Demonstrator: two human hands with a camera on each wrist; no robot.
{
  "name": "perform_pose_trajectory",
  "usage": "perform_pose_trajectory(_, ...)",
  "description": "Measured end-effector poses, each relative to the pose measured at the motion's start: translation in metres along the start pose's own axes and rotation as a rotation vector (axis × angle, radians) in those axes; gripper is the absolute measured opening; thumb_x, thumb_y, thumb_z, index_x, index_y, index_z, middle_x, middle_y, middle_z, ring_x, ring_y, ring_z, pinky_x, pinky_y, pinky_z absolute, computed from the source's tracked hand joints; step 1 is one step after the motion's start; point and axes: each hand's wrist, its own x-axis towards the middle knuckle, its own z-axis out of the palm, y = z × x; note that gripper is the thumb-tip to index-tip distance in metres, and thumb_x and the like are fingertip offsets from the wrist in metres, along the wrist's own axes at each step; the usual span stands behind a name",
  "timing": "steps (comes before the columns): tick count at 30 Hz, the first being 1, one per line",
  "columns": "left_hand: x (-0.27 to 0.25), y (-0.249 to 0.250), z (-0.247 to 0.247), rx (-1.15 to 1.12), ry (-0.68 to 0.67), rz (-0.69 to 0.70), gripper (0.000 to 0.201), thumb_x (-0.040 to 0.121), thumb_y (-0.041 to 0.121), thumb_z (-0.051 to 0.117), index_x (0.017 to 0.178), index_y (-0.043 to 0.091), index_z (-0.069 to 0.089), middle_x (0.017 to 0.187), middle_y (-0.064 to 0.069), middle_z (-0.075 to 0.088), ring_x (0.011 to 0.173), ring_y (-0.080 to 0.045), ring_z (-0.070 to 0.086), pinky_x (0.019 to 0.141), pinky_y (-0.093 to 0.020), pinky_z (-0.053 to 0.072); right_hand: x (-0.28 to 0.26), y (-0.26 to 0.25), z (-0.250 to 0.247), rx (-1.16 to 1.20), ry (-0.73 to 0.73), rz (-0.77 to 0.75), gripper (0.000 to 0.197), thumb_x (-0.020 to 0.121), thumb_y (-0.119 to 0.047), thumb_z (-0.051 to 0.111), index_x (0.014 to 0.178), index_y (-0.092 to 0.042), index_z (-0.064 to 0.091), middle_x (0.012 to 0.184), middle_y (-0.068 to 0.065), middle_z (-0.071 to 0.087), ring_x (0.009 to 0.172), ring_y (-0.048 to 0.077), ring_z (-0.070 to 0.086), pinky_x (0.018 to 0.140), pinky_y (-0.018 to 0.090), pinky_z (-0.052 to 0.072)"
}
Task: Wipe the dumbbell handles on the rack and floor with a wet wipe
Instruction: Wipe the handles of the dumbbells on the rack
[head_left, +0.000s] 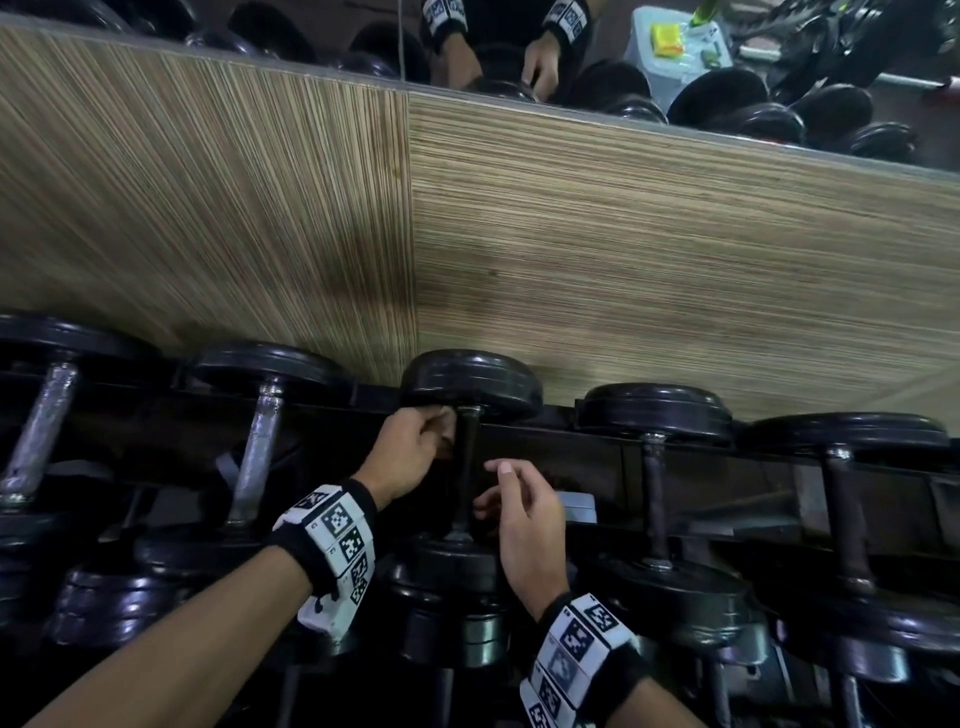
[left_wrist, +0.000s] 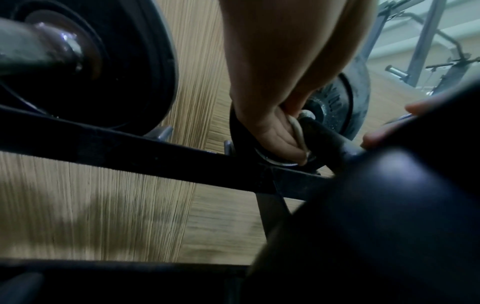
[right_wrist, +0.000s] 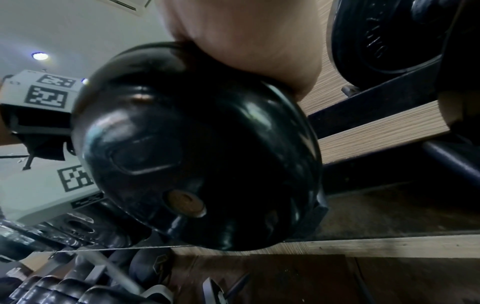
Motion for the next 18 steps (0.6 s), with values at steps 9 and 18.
perform_pose_trajectory(9, -0.037, 0.034, 0.003, 0.085, 0.142, 0.197, 0.021, 0.102, 0.021, 0.053, 0.107, 0.015, 0.073, 0.077, -0.002, 0.073, 0.067, -0.018, 0.067, 0.068, -0.037, 0.054, -0.001, -0.003, 0.001, -0.018, -0.028, 0.012, 0.023, 0.105, -0.024, 0.049, 0.094, -0.023, 0.069, 0.071, 0.01, 0.069, 0.067, 0.023, 0.069, 0.067, 0.038, 0.059)
perform_pose_trajectory(18, -0.044, 0.027, 0.011, 0.019, 0.356, 0.158, 0.024, 0.103, 0.025, 0.051, 0.1, 0.014, 0.072, 0.086, 0.004, 0.073, 0.079, -0.009, 0.069, 0.076, -0.032, 0.054, 0.0, 0.0, 0.001, -0.007, -0.034, 0.034, 0.026, 0.105, -0.02, 0.048, 0.093, -0.016, 0.07, 0.068, 0.013, 0.067, 0.062, 0.019, 0.065, 0.061, 0.036, 0.056)
